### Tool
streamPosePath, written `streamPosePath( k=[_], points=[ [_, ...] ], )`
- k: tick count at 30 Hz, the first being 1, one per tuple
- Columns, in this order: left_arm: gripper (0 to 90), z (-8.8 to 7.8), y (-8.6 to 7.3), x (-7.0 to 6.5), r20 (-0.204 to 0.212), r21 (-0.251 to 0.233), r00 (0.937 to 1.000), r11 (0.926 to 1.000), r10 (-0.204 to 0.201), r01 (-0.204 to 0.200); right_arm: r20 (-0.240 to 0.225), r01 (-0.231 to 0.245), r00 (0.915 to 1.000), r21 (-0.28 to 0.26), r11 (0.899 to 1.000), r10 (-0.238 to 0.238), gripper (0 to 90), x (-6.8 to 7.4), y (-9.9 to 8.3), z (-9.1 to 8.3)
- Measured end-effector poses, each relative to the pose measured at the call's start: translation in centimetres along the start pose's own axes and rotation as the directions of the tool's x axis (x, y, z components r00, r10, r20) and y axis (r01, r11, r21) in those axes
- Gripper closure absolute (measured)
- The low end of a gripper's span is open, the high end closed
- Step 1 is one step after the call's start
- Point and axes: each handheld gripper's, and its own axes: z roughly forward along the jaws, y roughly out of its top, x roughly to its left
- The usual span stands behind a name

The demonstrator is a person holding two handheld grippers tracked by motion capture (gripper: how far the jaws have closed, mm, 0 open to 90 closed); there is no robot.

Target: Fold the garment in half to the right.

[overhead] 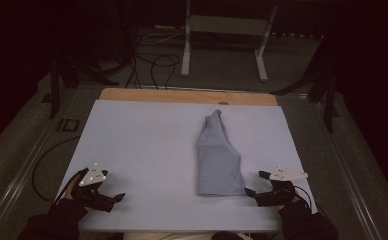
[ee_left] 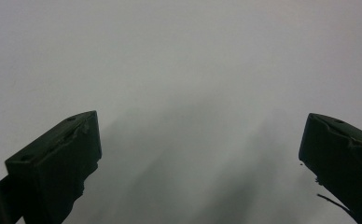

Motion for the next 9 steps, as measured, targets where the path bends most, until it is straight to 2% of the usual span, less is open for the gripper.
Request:
streamPosePath(
  k=[4, 9],
  points=[
    [0.1, 0.06, -0.08, 0.09, -0.004, -0.002, 0.9999, 0.9999, -0.012, 0.012, -0.006, -0.008, 0.9999, -0.007, 1.0, 0.008, 11.1, -0.11, -0.01, 0.24],
    [0.1, 0.32, 0.0, -0.16, 0.002, 0.007, 1.0, 1.0, -0.003, 0.003, -0.005, -0.012, 0.9999, -0.001, 1.0, 0.012, 11.1, -0.15, -0.03, 0.52]
  ],
)
